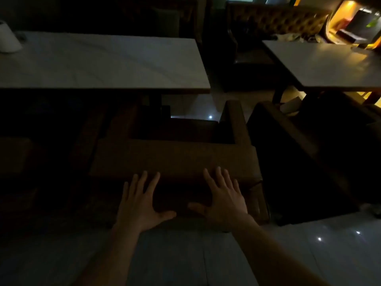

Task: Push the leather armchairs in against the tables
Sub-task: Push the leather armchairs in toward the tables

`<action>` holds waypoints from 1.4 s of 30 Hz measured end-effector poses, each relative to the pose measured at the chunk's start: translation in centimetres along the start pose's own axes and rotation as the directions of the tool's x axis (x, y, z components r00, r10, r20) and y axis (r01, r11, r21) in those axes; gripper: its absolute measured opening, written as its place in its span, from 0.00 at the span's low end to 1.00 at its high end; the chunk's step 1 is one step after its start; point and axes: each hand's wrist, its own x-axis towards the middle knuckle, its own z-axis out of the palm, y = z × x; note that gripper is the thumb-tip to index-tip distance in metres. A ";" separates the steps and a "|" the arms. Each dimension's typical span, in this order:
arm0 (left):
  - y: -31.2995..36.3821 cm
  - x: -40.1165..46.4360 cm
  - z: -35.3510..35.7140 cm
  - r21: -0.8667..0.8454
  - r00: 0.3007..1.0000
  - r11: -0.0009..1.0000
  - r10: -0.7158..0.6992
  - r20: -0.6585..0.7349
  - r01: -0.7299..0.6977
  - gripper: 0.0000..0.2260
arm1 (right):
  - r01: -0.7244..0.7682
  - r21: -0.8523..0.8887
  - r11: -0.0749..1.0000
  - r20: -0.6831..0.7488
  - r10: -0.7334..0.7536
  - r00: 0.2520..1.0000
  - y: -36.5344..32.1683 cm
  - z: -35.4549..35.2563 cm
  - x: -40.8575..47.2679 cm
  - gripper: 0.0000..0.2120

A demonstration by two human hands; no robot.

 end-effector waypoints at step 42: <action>-3.6 4.1 11.7 -0.001 0.959 0.996 0.086 -0.272 -0.090 0.39 | -0.101 -0.067 0.993 -0.044 0.099 0.994 1.7 12.9 2.2 0.40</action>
